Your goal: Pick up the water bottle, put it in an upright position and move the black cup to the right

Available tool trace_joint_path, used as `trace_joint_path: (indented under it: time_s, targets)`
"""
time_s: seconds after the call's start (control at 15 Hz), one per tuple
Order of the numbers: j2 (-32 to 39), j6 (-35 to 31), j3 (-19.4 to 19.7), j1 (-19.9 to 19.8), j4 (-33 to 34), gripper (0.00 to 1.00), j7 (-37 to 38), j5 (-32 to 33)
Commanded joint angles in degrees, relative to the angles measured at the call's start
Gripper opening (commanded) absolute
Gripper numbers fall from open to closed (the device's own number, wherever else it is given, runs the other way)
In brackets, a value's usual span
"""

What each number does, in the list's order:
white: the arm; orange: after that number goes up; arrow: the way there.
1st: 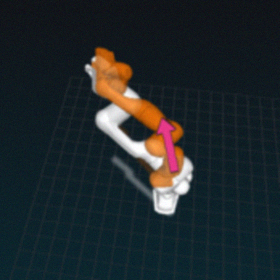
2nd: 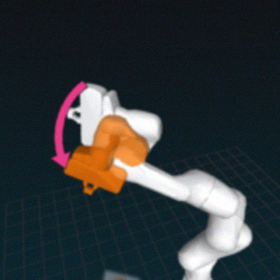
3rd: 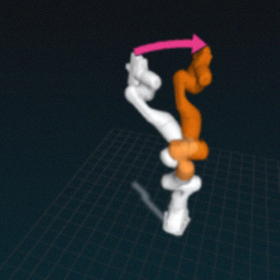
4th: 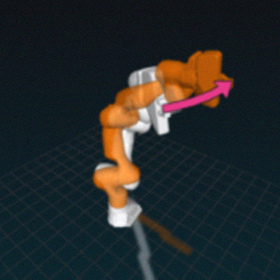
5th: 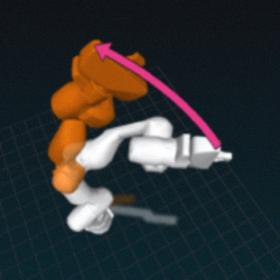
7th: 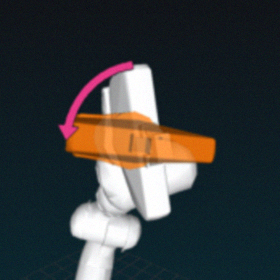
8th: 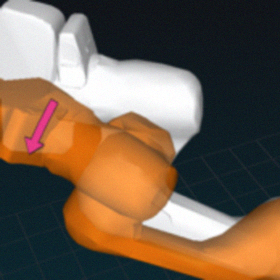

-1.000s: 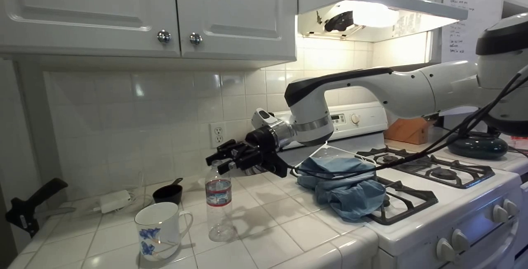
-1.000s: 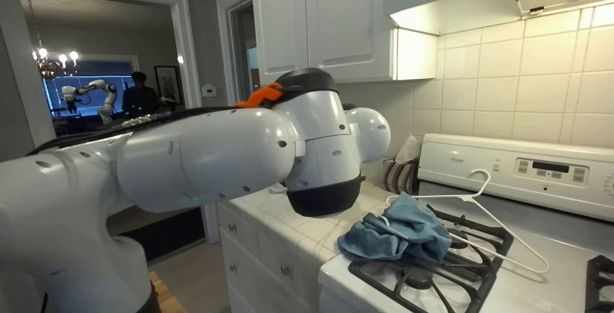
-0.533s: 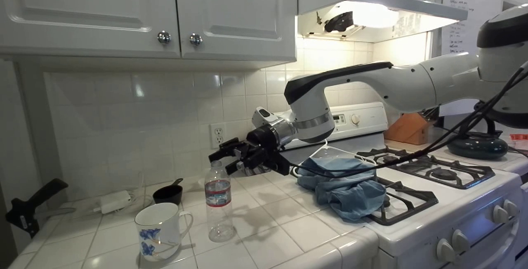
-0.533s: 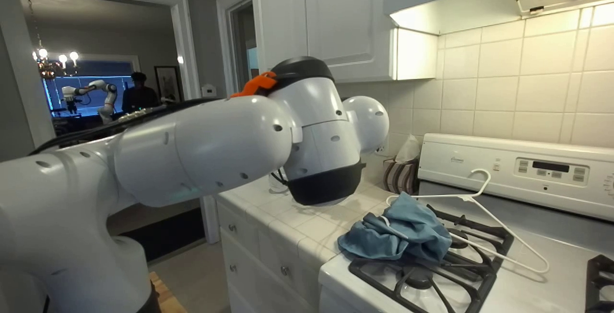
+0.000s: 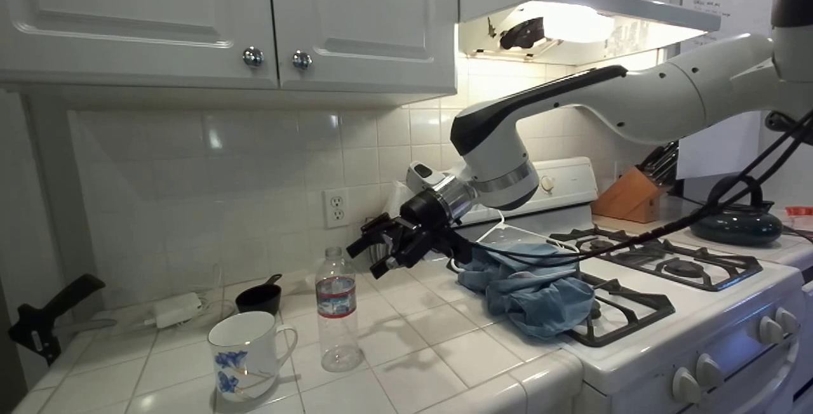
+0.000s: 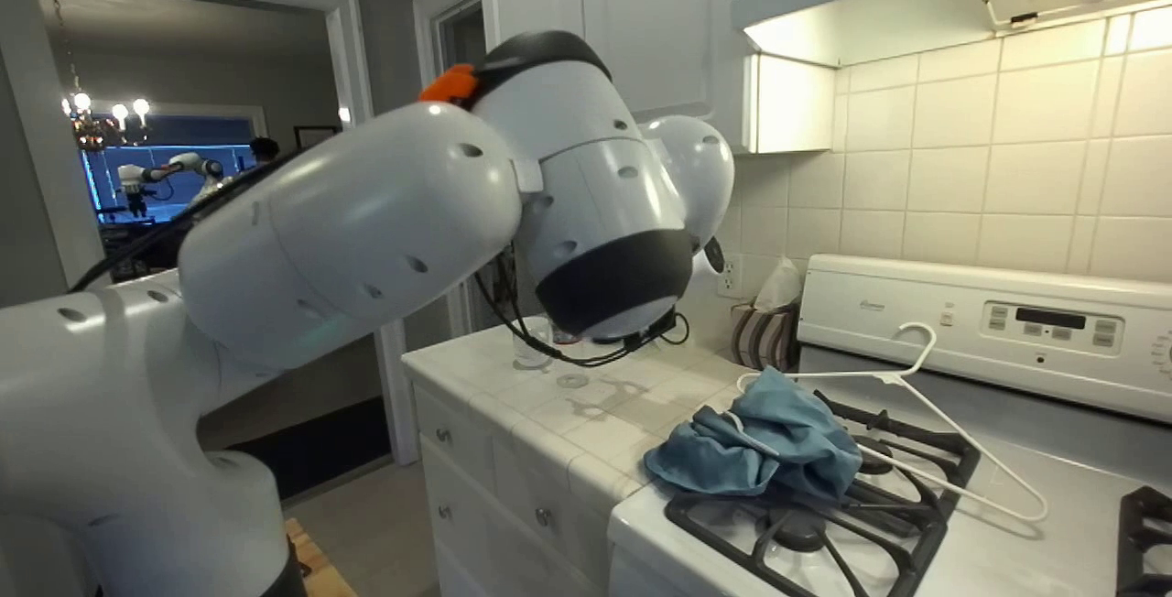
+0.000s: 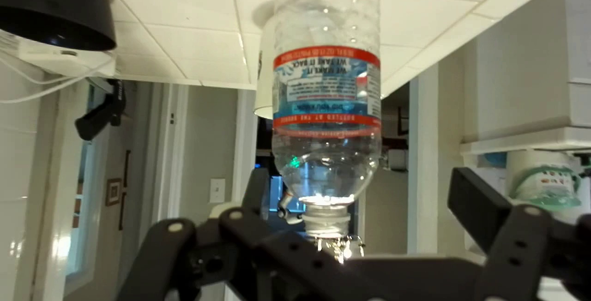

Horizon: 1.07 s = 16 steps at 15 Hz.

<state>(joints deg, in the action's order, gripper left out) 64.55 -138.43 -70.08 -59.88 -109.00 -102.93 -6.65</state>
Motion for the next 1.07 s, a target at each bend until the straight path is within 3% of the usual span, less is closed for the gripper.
trace_joint_path:
  time_s: [0.0, 0.67, 0.87, 1.0]
  targets:
    - [-10.4, -10.3, -0.3, -3.6, -9.2, 1.00, 1.7, -1.4]
    - [-29.0, -36.5, -4.8, -10.8, -24.9, 1.00, 13.5, 3.0]
    - [-33.8, -42.6, -2.4, -9.8, -26.1, 1.00, 17.0, 7.2]
    - [-36.4, -46.3, 1.9, -6.4, -25.0, 1.00, 19.0, 10.6]
